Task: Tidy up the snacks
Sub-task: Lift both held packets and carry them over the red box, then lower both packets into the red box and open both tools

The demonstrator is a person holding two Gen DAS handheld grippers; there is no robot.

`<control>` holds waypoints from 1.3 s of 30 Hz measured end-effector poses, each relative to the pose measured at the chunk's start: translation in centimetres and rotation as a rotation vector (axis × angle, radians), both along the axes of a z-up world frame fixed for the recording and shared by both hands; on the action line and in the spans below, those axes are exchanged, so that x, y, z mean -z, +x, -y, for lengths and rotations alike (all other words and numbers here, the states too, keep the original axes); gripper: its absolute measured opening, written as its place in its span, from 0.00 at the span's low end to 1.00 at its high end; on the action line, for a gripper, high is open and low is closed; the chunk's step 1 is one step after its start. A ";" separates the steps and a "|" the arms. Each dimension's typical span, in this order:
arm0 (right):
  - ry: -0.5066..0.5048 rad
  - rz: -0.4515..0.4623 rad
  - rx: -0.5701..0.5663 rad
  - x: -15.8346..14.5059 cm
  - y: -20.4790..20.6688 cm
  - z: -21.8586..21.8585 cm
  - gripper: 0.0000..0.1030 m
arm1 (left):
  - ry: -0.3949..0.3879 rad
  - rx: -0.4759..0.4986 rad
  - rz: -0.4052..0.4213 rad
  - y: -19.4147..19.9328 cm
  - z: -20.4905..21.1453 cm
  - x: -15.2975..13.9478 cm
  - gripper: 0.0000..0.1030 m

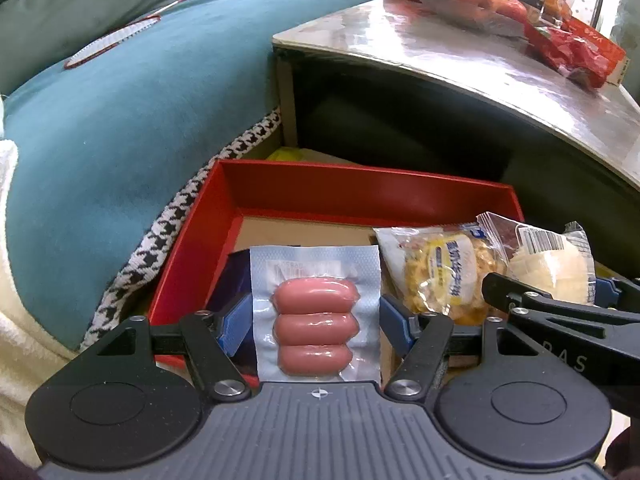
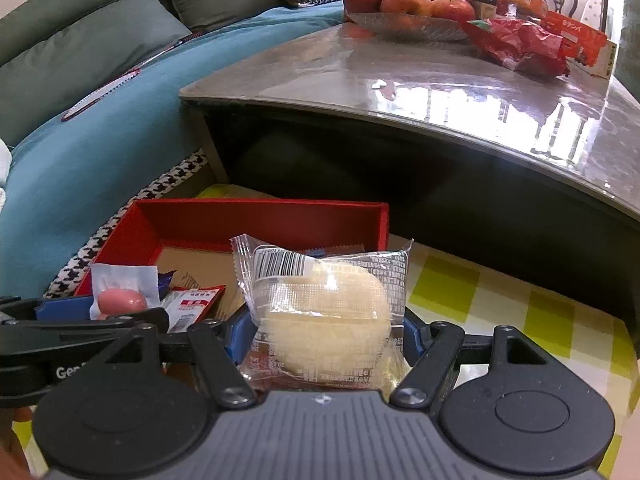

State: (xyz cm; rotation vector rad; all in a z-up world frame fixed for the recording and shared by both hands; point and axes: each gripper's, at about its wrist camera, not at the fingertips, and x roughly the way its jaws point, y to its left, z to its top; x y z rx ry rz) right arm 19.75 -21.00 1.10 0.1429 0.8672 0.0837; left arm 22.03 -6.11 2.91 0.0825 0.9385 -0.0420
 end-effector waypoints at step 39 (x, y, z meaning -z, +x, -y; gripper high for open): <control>-0.152 0.054 -0.074 2.1 2.7 -3.7 0.79 | 0.070 -0.101 -0.061 3.7 -2.3 3.8 0.78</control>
